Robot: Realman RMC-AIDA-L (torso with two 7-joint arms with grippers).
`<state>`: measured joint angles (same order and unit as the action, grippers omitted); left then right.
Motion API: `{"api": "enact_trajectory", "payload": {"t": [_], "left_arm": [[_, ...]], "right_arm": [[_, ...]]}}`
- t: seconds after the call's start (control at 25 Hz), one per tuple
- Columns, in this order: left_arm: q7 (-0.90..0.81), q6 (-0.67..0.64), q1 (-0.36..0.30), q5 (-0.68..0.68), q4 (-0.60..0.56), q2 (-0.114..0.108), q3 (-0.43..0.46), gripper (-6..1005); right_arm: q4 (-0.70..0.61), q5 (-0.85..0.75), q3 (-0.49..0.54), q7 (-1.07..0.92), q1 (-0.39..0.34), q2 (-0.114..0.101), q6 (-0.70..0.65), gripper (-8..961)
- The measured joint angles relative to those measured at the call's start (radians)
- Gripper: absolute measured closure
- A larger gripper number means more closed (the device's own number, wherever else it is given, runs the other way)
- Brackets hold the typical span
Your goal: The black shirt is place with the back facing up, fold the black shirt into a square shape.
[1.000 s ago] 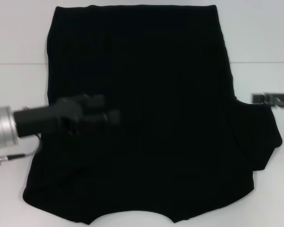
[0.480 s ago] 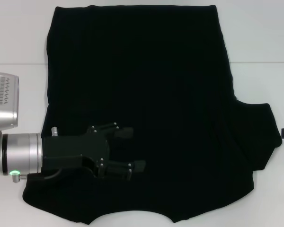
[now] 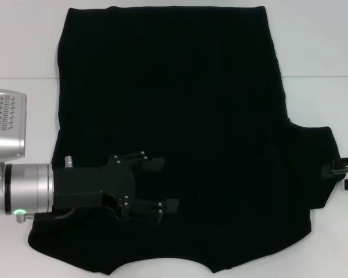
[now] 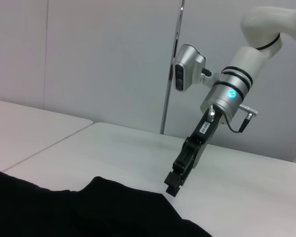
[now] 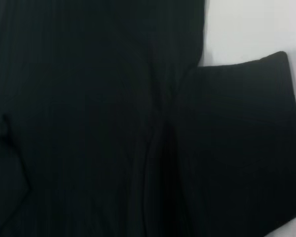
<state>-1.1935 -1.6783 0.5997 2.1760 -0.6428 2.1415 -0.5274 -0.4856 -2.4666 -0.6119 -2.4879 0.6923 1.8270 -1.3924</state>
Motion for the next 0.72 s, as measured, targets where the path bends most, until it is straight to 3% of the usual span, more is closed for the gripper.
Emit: {"api": "enact_trajectory", "payload": {"t": [0.44, 0.72], "left_arm": [[-0.003, 0.011, -0.001, 0.001, 0.0, -0.004, 0.001, 49], [-0.004, 0.011, -0.002, 0.001, 0.0, -0.005, 0.005, 49]], "right_arm": [[0.025, -0.002, -0.009, -0.012, 0.004, 0.011, 0.041, 106], [0.031, -0.002, -0.005, -0.046, 0.006, 0.026, 0.133, 156]]}}
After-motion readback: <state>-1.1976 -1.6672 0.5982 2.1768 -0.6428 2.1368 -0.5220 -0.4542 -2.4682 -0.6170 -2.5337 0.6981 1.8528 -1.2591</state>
